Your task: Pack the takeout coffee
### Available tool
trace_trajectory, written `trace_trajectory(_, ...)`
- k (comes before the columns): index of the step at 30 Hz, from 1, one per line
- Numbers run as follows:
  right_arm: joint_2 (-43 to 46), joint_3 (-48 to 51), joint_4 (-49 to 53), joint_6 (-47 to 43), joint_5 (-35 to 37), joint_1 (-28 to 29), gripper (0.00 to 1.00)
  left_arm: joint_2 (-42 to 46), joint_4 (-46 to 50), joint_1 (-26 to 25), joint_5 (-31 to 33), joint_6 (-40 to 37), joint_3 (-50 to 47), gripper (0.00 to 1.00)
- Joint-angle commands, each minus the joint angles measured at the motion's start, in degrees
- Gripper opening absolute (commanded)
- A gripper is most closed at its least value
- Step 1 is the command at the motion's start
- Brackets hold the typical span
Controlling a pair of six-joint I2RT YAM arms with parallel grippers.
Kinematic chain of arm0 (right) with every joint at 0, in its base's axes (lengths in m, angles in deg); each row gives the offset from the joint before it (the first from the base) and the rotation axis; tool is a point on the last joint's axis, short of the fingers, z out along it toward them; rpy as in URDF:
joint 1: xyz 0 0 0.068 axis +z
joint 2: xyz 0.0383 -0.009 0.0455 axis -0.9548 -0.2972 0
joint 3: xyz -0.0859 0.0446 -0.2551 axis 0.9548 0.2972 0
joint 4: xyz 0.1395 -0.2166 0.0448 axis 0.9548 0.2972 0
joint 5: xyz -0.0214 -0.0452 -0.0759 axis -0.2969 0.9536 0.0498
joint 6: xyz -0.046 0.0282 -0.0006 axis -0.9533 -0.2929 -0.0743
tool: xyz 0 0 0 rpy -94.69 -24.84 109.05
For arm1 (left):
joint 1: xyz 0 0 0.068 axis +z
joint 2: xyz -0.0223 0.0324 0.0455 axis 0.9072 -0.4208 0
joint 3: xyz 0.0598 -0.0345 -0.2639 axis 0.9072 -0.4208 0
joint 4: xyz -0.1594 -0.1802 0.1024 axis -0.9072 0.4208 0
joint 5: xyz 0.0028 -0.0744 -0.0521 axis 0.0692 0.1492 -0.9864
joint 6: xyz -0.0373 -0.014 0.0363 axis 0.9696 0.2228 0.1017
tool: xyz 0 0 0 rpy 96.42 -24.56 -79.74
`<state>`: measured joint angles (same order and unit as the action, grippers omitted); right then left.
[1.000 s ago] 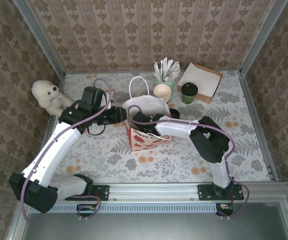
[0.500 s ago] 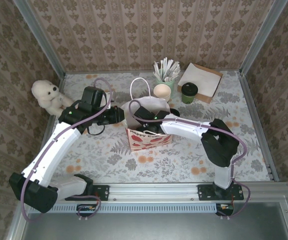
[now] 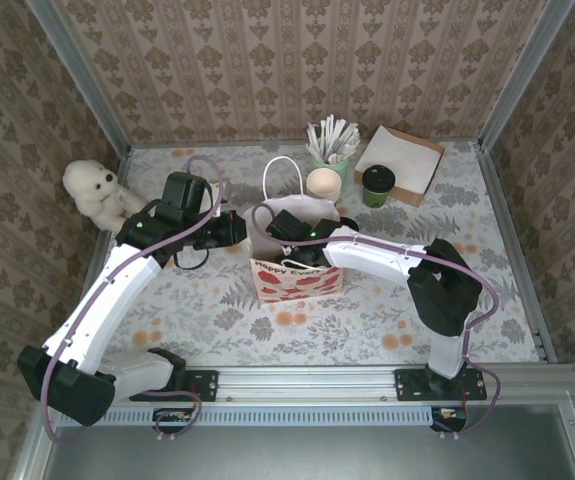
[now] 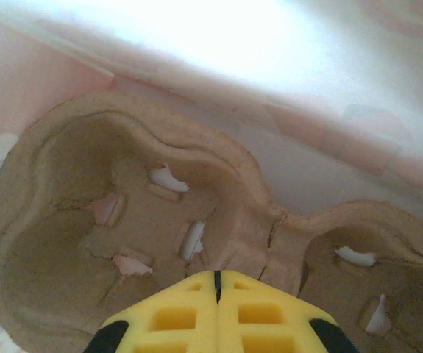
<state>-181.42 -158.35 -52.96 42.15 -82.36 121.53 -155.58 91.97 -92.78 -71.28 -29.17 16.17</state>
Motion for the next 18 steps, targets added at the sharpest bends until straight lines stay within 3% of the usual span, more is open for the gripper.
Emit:
trace_trajectory(1,-1.09,0.13,2.3,-4.64,-2.49,0.13,0.01,-0.41,1.44,0.35,0.72,-1.33,1.83,0.08)
trace_trajectory(9,-4.43,-0.74,4.67,-7.7,-7.44,0.05,0.0,-0.56,1.7,0.39,0.94,-1.29,2.13,0.06)
trace_trajectory(18,-8.41,-0.77,5.14,-8.61,-0.32,0.1,0.02,-0.43,1.96,0.37,0.94,-1.32,2.23,0.05)
